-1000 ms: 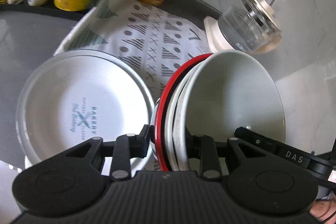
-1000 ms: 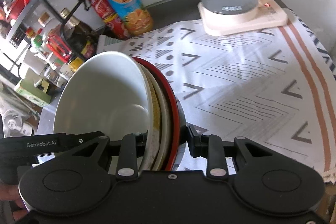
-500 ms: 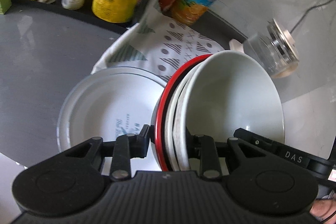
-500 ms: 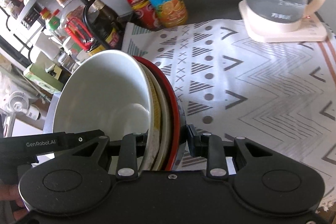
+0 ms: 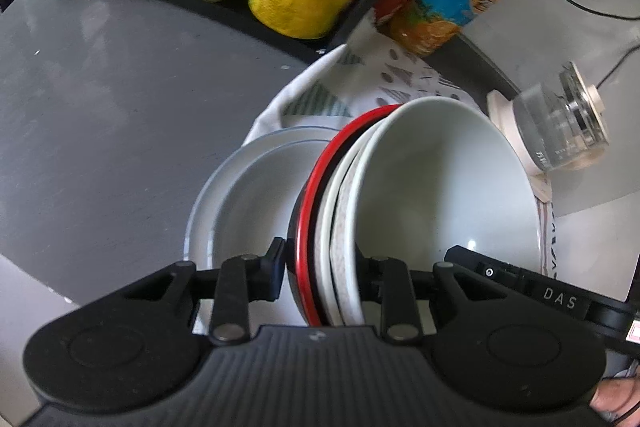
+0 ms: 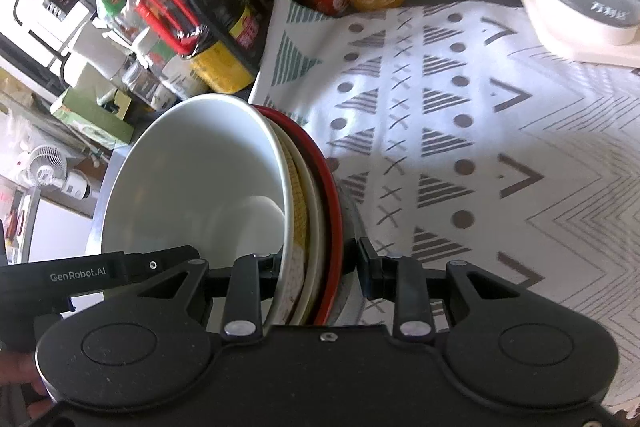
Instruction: Organize plates and bowls
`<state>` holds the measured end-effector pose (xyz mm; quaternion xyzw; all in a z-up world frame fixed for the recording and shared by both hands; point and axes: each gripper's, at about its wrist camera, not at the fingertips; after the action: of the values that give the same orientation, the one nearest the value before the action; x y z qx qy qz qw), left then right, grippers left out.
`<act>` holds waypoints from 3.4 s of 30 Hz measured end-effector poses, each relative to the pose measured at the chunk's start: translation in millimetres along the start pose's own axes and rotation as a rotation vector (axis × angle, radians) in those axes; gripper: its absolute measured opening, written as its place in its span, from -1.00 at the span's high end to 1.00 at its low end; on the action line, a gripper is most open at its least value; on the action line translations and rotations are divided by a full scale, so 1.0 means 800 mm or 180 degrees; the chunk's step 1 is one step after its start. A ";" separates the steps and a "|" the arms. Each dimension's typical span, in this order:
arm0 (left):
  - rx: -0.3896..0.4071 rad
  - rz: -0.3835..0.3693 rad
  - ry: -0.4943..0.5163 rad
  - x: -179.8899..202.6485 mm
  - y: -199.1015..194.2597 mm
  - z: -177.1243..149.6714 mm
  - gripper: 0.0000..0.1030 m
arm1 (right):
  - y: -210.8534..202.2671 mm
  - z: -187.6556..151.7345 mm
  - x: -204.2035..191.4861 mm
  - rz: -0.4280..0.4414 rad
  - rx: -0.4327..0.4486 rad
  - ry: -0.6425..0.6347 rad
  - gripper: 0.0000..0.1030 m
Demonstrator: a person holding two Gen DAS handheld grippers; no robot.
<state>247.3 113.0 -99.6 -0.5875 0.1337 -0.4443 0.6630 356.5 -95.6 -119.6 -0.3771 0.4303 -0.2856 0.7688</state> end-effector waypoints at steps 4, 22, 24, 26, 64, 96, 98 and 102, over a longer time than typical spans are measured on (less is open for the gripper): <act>-0.0015 0.0071 -0.0057 -0.012 0.000 -0.005 0.47 | 0.010 -0.004 -0.010 0.0018 -0.0084 -0.0064 0.43; -0.0056 0.0140 -0.0090 -0.023 0.008 -0.001 0.45 | 0.029 -0.008 -0.011 0.0101 -0.0182 -0.0012 0.37; -0.0029 0.0162 -0.0092 -0.021 0.005 0.000 0.42 | 0.025 -0.008 -0.010 0.0140 -0.0177 0.0010 0.32; -0.0016 0.0235 -0.0008 -0.014 0.001 -0.001 0.36 | 0.013 -0.008 -0.009 0.0193 -0.0089 0.0002 0.15; 0.0721 -0.0033 0.0822 0.067 -0.130 -0.007 -0.95 | -0.176 -0.065 0.033 -0.0491 0.1590 0.0417 -1.00; 0.0743 -0.0501 0.1915 0.011 -0.225 -0.092 -1.00 | -0.250 -0.252 -0.080 -0.1447 0.2057 0.0884 -1.00; 0.0758 -0.0502 0.1941 0.008 -0.229 -0.097 -1.00 | -0.252 -0.260 -0.084 -0.1478 0.2065 0.0886 -1.00; 0.0782 -0.0499 0.1965 0.000 -0.237 -0.103 -1.00 | -0.257 -0.271 -0.092 -0.1551 0.2079 0.0878 -1.00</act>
<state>107.7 74.4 47.8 -0.3495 0.2280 -0.6636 0.6208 108.5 -225.1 8.2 -0.1628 0.3144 -0.6278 0.6932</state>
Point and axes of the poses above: each gripper's, at about its wrist camera, not at the fingertips, and y roughly the way its jaws point, x to its right, z to its top, and after that the axes turned 4 degrees about y, right-handed
